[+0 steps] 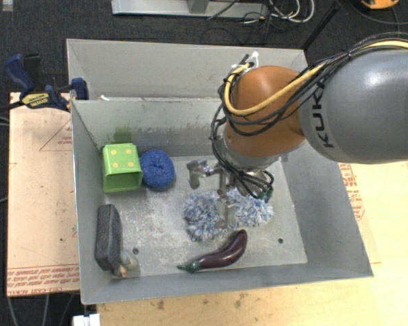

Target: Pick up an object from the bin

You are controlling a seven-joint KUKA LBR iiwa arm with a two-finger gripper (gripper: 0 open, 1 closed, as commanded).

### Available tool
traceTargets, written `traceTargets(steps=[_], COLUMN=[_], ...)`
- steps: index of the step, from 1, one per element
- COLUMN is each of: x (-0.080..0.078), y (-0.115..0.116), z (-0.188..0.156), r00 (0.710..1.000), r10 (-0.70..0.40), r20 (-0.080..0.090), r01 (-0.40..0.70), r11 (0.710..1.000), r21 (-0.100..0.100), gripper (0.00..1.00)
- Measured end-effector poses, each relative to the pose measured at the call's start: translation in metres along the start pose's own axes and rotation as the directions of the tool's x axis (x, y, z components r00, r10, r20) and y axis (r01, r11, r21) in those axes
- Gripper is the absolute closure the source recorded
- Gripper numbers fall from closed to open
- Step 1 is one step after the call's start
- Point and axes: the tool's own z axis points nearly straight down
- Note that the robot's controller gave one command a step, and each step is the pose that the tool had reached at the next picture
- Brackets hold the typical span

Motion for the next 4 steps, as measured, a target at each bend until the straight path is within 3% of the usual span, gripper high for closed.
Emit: traceTargets(steps=[1, 2, 3, 4], x=[0.001, 0.029, 0.029, 0.009], y=[-0.021, -0.033, -0.033, -0.036], z=[0.018, 0.048, 0.048, -0.06], r00=[0.998, 1.0, 1.0, 1.0], r10=[0.069, 0.021, 0.021, -0.013], r20=[0.0, -0.001, -0.002, 0.0], r01=[-0.069, -0.021, -0.021, 0.013], r11=[0.998, 1.0, 1.0, 1.0], r21=[0.004, 0.001, 0.001, 0.003], gripper=[0.0, 1.0, 1.0, 1.0])
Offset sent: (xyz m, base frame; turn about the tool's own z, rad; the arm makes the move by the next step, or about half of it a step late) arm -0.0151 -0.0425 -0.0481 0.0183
